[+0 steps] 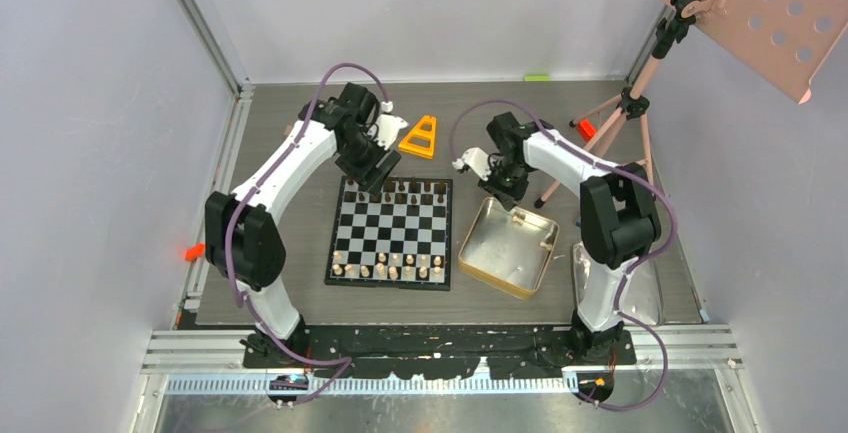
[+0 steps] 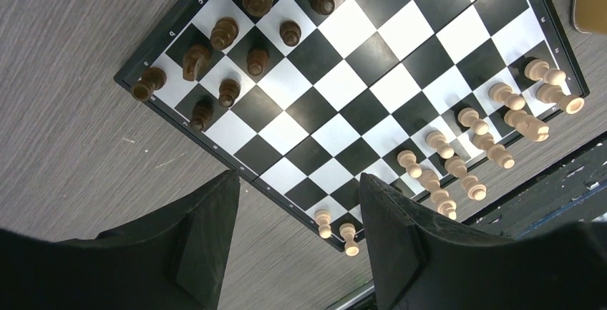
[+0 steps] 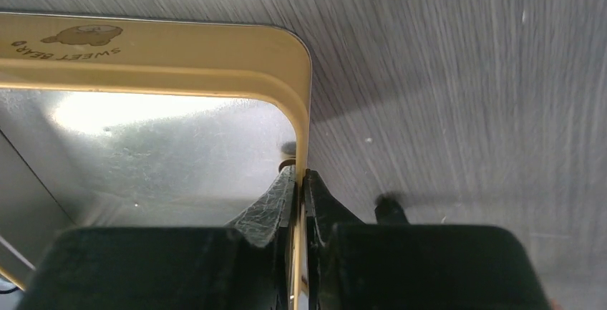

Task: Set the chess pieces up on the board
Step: Adjust the storage box at the center of the board, then pick up the chess piece from the storage box.

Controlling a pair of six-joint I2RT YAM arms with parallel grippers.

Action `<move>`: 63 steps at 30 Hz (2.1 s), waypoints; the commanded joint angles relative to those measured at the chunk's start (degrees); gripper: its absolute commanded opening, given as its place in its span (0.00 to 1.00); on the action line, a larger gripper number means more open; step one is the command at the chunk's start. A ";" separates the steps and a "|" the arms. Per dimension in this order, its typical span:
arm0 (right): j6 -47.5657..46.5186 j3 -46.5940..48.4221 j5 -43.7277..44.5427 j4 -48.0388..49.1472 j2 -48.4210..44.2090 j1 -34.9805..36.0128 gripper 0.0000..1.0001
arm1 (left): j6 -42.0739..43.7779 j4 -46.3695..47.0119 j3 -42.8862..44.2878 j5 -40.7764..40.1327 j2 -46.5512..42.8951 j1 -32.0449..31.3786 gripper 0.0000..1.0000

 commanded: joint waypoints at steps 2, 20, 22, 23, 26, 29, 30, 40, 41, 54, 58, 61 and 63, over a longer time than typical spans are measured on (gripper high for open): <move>-10.94 4.44 4.44 -0.07 2.07 3.14 0.10 | -0.82 2.11 -0.52 -0.03 -3.64 1.27 0.65; -6.49 9.79 8.47 1.28 2.57 8.34 0.39 | -3.15 2.58 0.34 3.61 -4.41 7.91 0.65; -3.30 9.62 7.90 1.73 0.47 7.94 0.42 | -3.03 2.40 0.58 3.54 -4.37 7.93 0.65; -2.30 9.09 7.12 2.14 -0.38 7.54 0.43 | -3.02 2.37 0.63 3.50 -4.32 7.93 0.65; 1.24 6.85 5.71 3.07 -5.58 6.79 0.44 | -2.90 2.22 0.76 3.18 -4.26 7.93 0.65; 2.34 2.08 6.16 3.89 -10.34 6.21 0.44 | -2.68 1.78 1.35 2.85 -4.08 7.93 0.65; 2.56 0.05 6.33 3.92 -12.75 6.08 0.44 | -2.60 1.65 1.65 2.76 -4.01 7.93 0.65; -0.71 -12.06 9.93 1.37 -18.72 5.00 0.41 | -1.57 -0.31 3.80 3.91 -3.19 7.93 0.65; -1.15 -12.35 10.46 1.63 -18.03 4.81 0.41 | -1.69 -0.31 3.65 4.00 -3.11 7.93 0.65; -6.22 -14.16 12.41 4.27 -10.23 1.12 0.42 | -2.14 -0.21 1.78 4.66 -3.49 7.93 0.65; -6.95 -14.39 12.83 4.99 -8.70 0.73 0.41 | -2.05 -0.33 1.56 4.99 -3.24 7.93 0.65; -7.27 -14.51 13.00 5.24 -7.88 0.61 0.41 | -2.05 -0.27 1.26 5.27 -3.24 7.93 0.65; -7.65 -14.78 13.46 5.52 -7.33 0.54 0.41 | -1.97 -0.30 1.04 5.20 -3.17 7.92 0.65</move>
